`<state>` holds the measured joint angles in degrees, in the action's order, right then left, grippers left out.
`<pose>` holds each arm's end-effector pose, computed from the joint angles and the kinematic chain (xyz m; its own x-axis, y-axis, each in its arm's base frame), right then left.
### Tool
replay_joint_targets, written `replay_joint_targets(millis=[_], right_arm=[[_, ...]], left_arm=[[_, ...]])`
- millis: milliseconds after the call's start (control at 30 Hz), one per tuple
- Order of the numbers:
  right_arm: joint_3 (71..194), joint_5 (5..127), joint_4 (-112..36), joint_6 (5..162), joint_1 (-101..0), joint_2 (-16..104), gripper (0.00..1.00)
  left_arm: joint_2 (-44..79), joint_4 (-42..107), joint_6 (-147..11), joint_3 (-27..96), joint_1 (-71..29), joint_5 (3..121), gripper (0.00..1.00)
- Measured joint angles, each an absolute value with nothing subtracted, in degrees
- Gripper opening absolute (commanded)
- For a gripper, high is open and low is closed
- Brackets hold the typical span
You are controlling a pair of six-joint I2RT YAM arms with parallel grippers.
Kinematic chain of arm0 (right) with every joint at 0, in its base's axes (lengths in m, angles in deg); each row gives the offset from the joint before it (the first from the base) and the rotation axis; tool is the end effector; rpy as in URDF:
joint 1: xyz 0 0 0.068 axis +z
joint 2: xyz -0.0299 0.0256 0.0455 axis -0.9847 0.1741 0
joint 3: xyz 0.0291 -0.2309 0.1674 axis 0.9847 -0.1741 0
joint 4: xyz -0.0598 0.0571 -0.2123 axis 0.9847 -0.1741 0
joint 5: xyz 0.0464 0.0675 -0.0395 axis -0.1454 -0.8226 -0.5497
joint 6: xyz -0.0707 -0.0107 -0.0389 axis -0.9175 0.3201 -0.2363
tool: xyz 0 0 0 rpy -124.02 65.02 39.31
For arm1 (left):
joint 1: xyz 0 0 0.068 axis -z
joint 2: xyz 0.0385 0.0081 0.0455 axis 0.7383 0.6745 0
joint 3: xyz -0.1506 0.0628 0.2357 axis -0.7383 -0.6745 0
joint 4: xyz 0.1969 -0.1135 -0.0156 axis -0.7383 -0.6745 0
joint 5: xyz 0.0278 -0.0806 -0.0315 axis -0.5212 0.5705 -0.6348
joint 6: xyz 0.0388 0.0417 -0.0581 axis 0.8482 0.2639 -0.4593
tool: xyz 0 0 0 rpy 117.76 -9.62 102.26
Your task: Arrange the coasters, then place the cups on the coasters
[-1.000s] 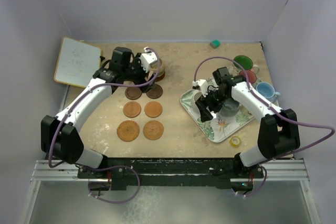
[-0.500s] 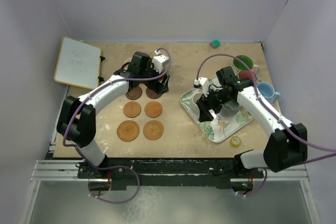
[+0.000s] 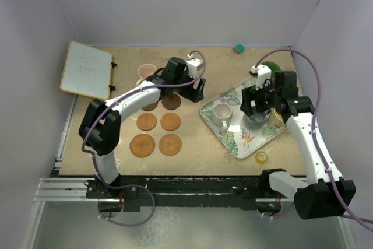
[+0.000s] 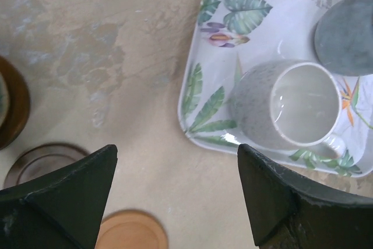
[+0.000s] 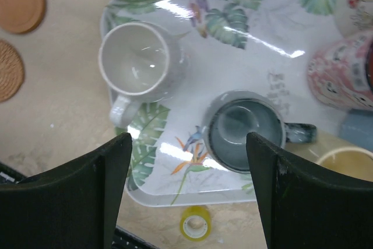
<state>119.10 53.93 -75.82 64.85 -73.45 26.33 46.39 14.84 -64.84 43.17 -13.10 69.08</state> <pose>0.2089 0.0478 0.3285 -0.5467 -0.2566 -0.7971 -0.4862 0.8723 0.0527 0.3309 -0.2502 0.2661 -0.6176 0.2538 -0.7444 0.6339 0.7209 -0.2802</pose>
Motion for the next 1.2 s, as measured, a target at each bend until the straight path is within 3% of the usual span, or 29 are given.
replay_joint_targets(millis=[600, 1200], right_arm=[[116.3, 59.0, -73.0, 68.3, -80.6, 22.2, 0.81], [116.3, 58.9, -72.9, 68.1, -80.8, 22.2, 0.81]], left_arm=[[60.9, 7.3, -73.8, 59.6, -0.6, 62.7, 0.74], [64.1, 5.0, -71.8, 60.5, 1.9, 59.1, 0.35]])
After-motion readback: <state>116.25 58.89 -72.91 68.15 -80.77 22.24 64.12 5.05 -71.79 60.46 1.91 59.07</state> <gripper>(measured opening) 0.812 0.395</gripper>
